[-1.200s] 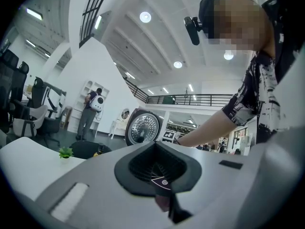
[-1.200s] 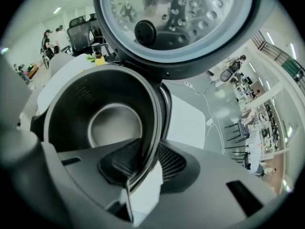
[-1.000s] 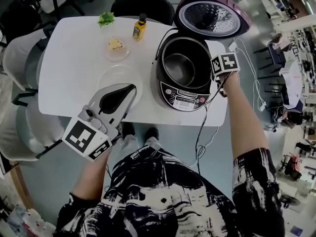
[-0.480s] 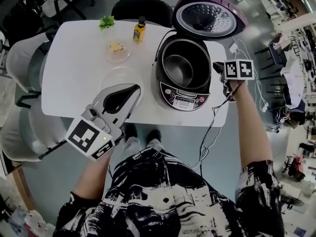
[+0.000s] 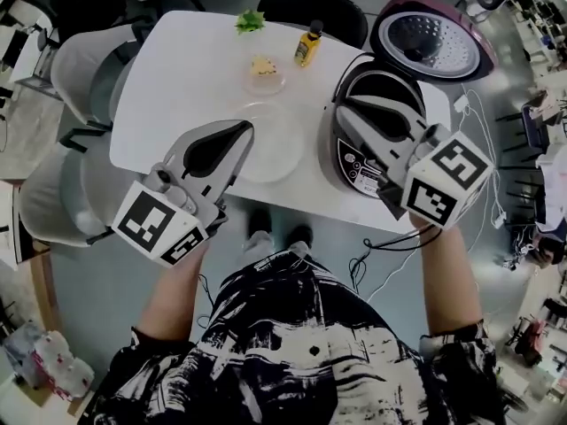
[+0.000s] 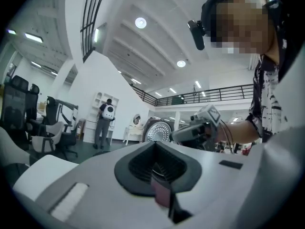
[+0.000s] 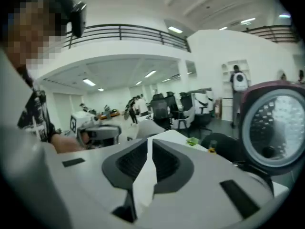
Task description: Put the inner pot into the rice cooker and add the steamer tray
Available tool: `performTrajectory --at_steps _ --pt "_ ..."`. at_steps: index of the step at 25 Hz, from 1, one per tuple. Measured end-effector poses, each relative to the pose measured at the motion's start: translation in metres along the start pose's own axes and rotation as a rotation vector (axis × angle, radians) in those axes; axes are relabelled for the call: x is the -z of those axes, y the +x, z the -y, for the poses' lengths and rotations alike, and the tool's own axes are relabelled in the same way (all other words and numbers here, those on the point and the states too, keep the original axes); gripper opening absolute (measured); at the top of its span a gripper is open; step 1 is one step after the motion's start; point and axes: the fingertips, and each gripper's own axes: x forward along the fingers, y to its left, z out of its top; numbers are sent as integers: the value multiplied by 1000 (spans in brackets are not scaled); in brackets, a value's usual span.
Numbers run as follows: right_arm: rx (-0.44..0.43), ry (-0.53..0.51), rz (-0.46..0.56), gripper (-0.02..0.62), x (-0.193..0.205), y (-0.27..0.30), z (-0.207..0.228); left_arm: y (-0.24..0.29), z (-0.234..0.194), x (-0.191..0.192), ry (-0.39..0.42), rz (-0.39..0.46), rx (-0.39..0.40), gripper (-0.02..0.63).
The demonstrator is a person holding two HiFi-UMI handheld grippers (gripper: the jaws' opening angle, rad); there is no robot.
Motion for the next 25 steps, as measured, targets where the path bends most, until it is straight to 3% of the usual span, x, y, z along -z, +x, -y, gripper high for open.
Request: performTrajectory --at_steps 2,7,9,11,16,19,22,25 --pt "-44 8 -65 26 38 36 -38 -12 -12 -3 5 6 -35 5" --pt "58 411 -286 41 195 86 -58 -36 -29 4 -7 -4 -86 5" --pt "80 426 -357 41 230 96 -59 -40 -32 9 -16 -8 -88 5" --pt "75 333 -384 41 233 114 -55 -44 -37 13 -24 -8 -89 5" --pt "16 51 -387 41 176 189 -11 -55 -50 18 -38 2 -104 5" --pt "-80 -215 -503 39 165 229 4 -64 -56 24 -54 2 -115 5" --pt "-182 -440 -635 90 183 250 11 -76 -63 33 -70 -2 -130 5" --pt "-204 -543 -761 94 216 257 27 -87 -71 42 -87 -12 -143 5"
